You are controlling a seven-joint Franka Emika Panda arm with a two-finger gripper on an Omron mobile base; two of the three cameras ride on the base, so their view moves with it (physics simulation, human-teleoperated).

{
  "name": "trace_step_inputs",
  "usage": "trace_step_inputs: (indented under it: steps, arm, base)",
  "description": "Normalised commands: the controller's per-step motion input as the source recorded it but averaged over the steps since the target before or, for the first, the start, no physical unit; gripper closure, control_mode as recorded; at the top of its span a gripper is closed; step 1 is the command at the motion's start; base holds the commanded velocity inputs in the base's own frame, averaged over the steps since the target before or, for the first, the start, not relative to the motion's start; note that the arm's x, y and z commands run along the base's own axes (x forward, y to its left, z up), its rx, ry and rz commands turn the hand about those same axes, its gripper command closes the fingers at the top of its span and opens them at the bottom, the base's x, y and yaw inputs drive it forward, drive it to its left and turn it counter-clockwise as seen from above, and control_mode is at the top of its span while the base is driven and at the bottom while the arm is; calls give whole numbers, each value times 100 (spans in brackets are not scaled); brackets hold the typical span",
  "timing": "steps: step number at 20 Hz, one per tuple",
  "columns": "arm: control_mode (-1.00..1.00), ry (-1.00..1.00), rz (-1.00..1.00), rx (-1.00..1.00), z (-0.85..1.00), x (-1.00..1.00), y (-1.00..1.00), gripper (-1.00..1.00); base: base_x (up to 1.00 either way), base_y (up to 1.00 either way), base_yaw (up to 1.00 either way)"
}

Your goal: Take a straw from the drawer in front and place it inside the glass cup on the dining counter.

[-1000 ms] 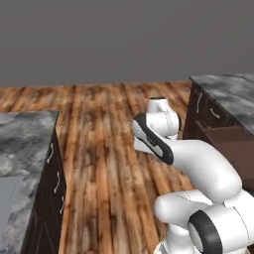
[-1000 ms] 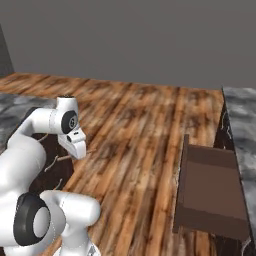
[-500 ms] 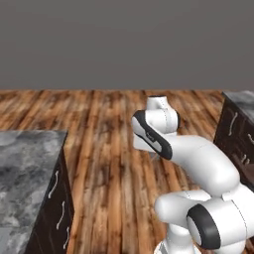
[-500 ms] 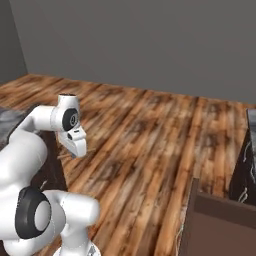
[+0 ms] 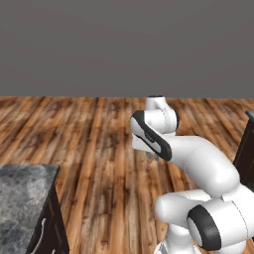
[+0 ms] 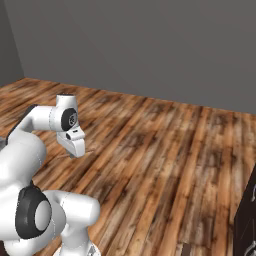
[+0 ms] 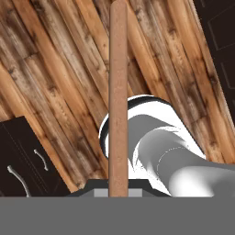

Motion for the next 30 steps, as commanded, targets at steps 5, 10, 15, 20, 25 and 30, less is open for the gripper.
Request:
trace_step_inputs:
  steps: [5,10,15,20,25,30]
  arm:
    - [100,0,0,0,0,0,0,100]
    - [100,0,0,0,0,0,0,100]
    - [100,0,0,0,0,0,0,100]
    - [100,0,0,0,0,0,0,100]
    - [100,0,0,0,0,0,0,100]
    - [100,0,0,0,0,0,0,100]
  base:
    - [100,0,4]
    - [98,-1,39]
    - [75,-18,67]
    - [87,-19,62]
    - [77,-23,60]
    - [38,-26,64]
